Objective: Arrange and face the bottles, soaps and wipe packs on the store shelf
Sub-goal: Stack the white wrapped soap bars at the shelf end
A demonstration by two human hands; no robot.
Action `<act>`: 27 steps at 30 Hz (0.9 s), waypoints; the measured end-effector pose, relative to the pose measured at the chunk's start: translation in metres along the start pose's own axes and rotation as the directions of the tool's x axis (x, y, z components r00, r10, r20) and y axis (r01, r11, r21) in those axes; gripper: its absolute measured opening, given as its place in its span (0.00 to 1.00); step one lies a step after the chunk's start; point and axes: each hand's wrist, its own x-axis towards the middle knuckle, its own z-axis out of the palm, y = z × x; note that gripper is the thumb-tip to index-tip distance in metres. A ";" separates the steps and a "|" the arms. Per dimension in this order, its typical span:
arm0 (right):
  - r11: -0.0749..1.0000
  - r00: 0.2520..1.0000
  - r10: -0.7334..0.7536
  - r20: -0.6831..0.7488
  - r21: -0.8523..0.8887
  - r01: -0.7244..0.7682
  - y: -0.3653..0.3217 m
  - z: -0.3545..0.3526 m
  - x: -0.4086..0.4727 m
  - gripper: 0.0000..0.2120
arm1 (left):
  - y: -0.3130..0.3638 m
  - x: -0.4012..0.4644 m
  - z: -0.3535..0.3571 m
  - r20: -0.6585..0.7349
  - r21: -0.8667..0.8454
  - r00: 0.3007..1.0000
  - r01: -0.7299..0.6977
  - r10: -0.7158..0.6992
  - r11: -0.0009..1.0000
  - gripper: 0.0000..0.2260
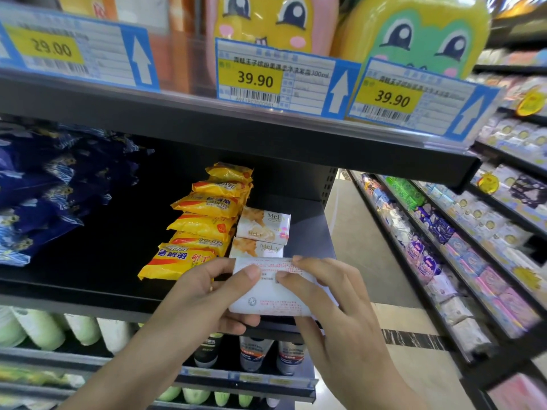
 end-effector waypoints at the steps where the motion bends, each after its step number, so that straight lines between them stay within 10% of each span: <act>1: 1.000 1.000 0.013 0.019 0.008 -0.014 0.000 0.000 0.000 0.18 | 0.001 0.000 0.000 -0.007 0.002 1.000 -0.005 0.005 1.000 0.22; 12: 0.861 0.918 0.321 0.231 0.333 -0.385 0.000 -0.003 0.005 0.18 | -0.005 -0.002 -0.005 0.032 0.084 0.986 -0.167 0.165 0.982 0.22; 27: 0.328 0.755 0.439 0.486 0.696 -0.639 0.002 -0.012 0.014 0.19 | -0.002 -0.004 -0.003 0.078 0.207 0.973 -0.227 0.216 0.951 0.14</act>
